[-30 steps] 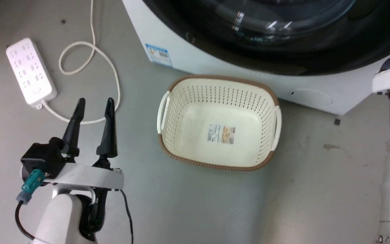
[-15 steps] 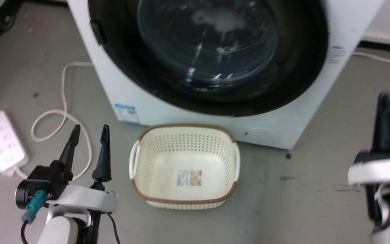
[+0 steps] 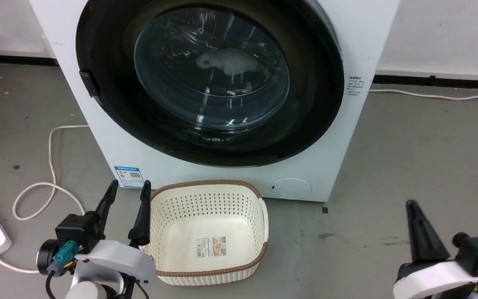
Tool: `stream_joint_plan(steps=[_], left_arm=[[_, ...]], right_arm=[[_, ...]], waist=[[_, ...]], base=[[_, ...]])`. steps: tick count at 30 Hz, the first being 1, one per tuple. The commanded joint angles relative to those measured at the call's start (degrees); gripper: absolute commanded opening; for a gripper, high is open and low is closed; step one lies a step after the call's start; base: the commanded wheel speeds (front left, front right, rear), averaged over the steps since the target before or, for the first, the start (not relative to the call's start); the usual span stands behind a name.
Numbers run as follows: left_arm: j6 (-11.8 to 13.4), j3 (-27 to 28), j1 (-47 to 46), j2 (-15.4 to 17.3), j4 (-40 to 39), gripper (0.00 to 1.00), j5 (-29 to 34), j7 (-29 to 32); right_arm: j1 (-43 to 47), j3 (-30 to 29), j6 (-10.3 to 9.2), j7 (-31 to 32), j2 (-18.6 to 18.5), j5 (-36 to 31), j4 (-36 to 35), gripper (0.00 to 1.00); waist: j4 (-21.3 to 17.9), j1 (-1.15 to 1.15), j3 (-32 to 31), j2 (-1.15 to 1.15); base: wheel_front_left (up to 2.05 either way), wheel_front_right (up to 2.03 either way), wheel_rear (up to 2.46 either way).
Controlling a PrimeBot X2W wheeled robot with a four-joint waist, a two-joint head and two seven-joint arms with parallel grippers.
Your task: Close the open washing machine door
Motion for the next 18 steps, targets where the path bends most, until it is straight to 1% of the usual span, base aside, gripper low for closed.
stream_joint_plan(steps=[1,2,3,4,18], left_arm=[[0.0,-0.1,0.8,0.0,0.2,1.00,-0.3,0.1],[0.0,-0.2,0.8,-0.1,0.3,1.00,-0.3,0.3],[0.1,-0.3,0.8,-0.1,0.4,1.00,-0.4,0.5],[0.1,-0.4,0.9,-0.2,0.6,1.00,-0.5,0.6],[0.7,-1.0,1.0,-0.3,1.7,1.00,-1.5,1.4]], right_arm=[[0.8,0.3,-0.04,0.4,-0.2,0.3,0.1,0.00],[1.2,0.6,-0.04,1.0,-0.2,0.4,0.2,0.24],[1.4,0.7,-0.04,1.6,-0.2,0.6,0.3,0.98],[1.5,0.8,-0.04,1.8,-0.2,0.6,0.2,1.00],[1.9,1.4,-0.04,2.5,-0.2,1.0,-0.5,1.00]], waist=[[0.0,0.01,0.0,0.00],[0.0,0.01,-0.1,0.00],[0.0,0.01,-0.2,0.00],[0.0,0.01,-0.2,0.00],[0.2,0.01,0.1,0.00]], base=[[0.00,0.00,0.00],[0.00,0.00,0.00],[0.00,0.00,0.00],[0.00,0.00,0.00],[0.00,0.00,0.00]])
